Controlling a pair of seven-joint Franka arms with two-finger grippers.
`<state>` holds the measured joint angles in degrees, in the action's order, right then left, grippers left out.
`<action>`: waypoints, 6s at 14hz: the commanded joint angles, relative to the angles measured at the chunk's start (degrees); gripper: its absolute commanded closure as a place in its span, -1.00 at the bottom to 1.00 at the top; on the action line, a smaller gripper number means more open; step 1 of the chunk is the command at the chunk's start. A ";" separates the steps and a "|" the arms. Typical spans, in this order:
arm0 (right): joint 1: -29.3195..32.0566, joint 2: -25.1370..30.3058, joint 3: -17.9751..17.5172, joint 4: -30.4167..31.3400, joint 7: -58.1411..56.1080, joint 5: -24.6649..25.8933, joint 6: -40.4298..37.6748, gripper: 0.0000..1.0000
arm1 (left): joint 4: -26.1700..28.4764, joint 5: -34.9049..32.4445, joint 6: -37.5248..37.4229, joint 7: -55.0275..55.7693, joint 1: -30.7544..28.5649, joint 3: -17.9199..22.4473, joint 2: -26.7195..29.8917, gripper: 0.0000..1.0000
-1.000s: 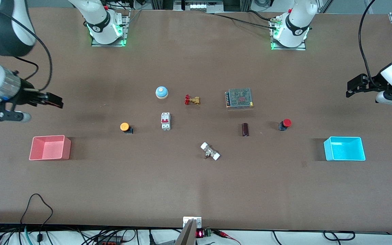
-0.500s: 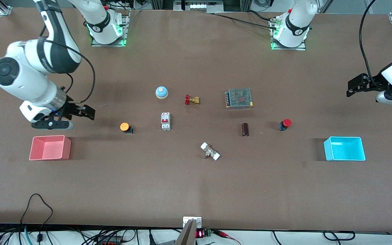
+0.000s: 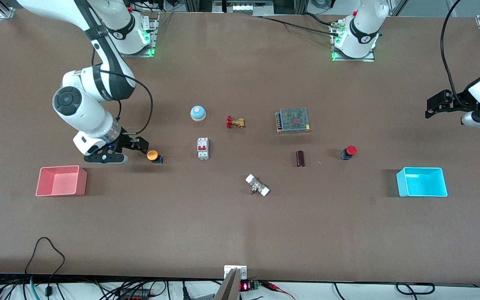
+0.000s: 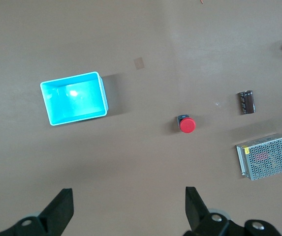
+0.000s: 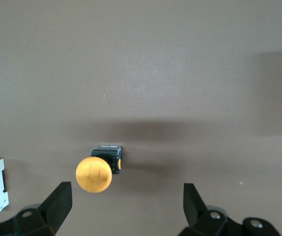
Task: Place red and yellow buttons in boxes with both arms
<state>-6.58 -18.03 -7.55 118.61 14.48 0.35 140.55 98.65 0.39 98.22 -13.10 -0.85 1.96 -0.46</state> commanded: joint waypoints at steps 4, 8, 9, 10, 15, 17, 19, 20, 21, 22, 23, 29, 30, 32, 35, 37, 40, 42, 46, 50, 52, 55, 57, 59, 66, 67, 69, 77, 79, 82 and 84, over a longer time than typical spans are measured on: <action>-1.50 -4.02 0.00 -0.14 2.75 0.53 4.73 -1.00 | -0.21 0.66 -0.57 -0.87 -0.20 -0.11 0.19 -1.00; -2.47 -4.82 0.00 -0.75 2.66 2.19 4.82 -1.00 | -0.21 0.66 -0.66 -0.61 0.58 -0.38 -3.56 -1.00; -2.56 -5.17 0.00 -0.93 2.66 2.81 4.82 -1.00 | -0.13 0.66 -3.27 -0.87 0.68 -0.46 -5.06 -1.00; -2.65 -5.52 0.00 -1.02 2.66 3.25 4.82 -1.00 | -0.13 0.75 -4.78 -0.79 0.85 -0.47 -6.38 -1.00; -3.35 -7.02 0.00 -1.02 2.66 5.10 5.61 -1.00 | 2.15 0.84 3.79 5.60 1.73 -3.36 -15.61 -1.00; -3.44 -7.37 0.00 -1.37 2.66 5.10 5.79 -0.97 | 6.27 0.84 11.95 7.73 1.99 -4.50 -17.29 -1.00; -3.62 -7.72 0.00 -1.54 2.66 5.10 6.05 -0.74 | 12.93 0.75 22.05 9.58 3.22 -4.77 -18.00 -1.00; -3.62 -7.81 0.00 -1.54 2.66 5.10 6.31 -0.57 | 15.58 0.75 26.02 9.85 4.10 -4.86 -18.00 -1.00; -3.62 -7.90 0.00 -1.54 2.66 5.10 6.31 -0.43 | 17.87 0.75 29.54 10.20 4.54 -4.77 -18.09 -1.00; -3.70 -7.90 0.00 -1.54 2.66 5.10 6.31 -0.25 | 19.54 0.75 31.83 11.59 4.89 -4.86 -18.09 -1.00; -3.71 -7.90 0.00 -1.54 2.66 5.10 6.40 -0.09 | 20.87 0.75 34.12 13.17 6.29 -4.86 -18.26 -1.00; -3.62 -7.99 0.00 -1.54 2.49 5.10 6.32 0.28 | 26.15 0.75 44.69 13.45 7.45 -4.86 -20.63 -0.99; -3.53 -7.90 0.00 -2.33 1.62 5.01 6.14 0.29 | 26.15 0.75 45.04 13.37 7.27 -4.86 -21.25 -0.91; -2.74 -6.06 0.17 -4.26 0.21 5.01 2.56 0.29 | 26.33 0.75 45.83 13.36 7.44 -4.95 -22.04 -0.59; 1.03 -3.25 0.61 -9.53 -8.73 4.66 -7.90 0.29 | 25.81 0.75 45.13 12.75 7.45 -4.95 -21.69 0.33; 4.02 -1.66 2.10 -11.82 -17.95 4.40 -11.08 0.29 | 25.45 0.75 44.95 12.92 7.36 -4.86 -20.73 0.74; 7.27 -0.87 6.57 -12.97 -31.92 4.40 -11.44 0.29 | 17.06 0.66 32.71 12.92 6.57 -4.16 -20.11 0.75; 7.98 -2.00 10.00 -14.28 -39.05 4.31 -10.91 0.29 | 5.64 0.58 18.30 12.84 4.91 -3.81 -21.51 0.74; 12.28 -7.09 10.46 -18.50 -47.33 4.05 -8.64 0.29 | -6.26 -9.49 11.55 12.75 1.04 -3.81 -24.14 0.74; 14.22 -10.79 10.46 -18.94 -49.37 2.91 -1.17 0.28 | -10.58 -12.44 12.61 9.34 -5.37 -3.89 -30.73 0.71; 14.40 -12.37 10.37 -19.64 -49.37 1.51 -0.11 0.28 | -10.94 -12.26 16.63 7.66 -7.40 -3.98 -33.55 0.71; 14.23 -14.04 10.37 -19.30 -49.89 -1.84 -0.19 0.27 | -9.97 -11.91 19.20 5.90 -9.51 -3.98 -36.10 0.69; 14.14 -14.84 10.28 -19.21 -52.87 -2.02 -0.28 0.27 | -9.71 -11.82 20.68 5.72 -11.09 -4.68 -37.59 0.67; 14.14 -15.36 10.28 -18.95 -53.33 -2.10 -0.45 0.27 | -9.01 -11.82 22.79 5.63 -11.54 -4.68 -38.21 0.66; 14.31 -16.07 10.28 -18.42 -53.33 -2.19 -0.28 0.12 | -8.56 -8.92 23.07 5.37 -12.33 -4.68 -39.71 -0.17; 14.31 -16.16 10.28 -18.42 -53.33 -2.19 -0.28 0.07 | -8.56 -8.92 22.98 5.37 -12.24 -4.68 -39.71 -0.99; 14.31 -16.25 10.28 -18.42 -53.33 -2.19 -0.28 -0.01 | -8.65 -8.92 22.46 5.37 -12.16 -4.68 -39.27 -1.00; 14.14 -14.59 10.28 -18.33 -53.24 -2.28 -1.67 -0.66 | -10.23 -9.18 15.27 -3.34 -11.45 -5.12 -30.32 -1.00; 13.96 -11.95 10.28 -18.42 -53.24 -2.28 -6.49 -0.67 | -11.45 -9.62 8.95 -3.07 -10.05 -6.09 -26.72 -1.00; 13.52 -7.65 9.93 -18.42 -52.54 -2.28 -11.86 -0.67 | -19.17 -9.18 -6.50 -2.72 -7.94 -6.44 -24.68 -1.00; 11.86 -4.23 9.75 -18.42 -49.04 -2.28 -16.42 -0.67 | -22.53 -8.92 -13.38 -2.72 -7.67 -6.70 -23.46 -1.00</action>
<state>6.82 -26.23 2.49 99.43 -36.72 -0.75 128.49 79.80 -9.68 90.59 -14.98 -8.57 -4.68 -24.20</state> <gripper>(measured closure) 0.163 0.000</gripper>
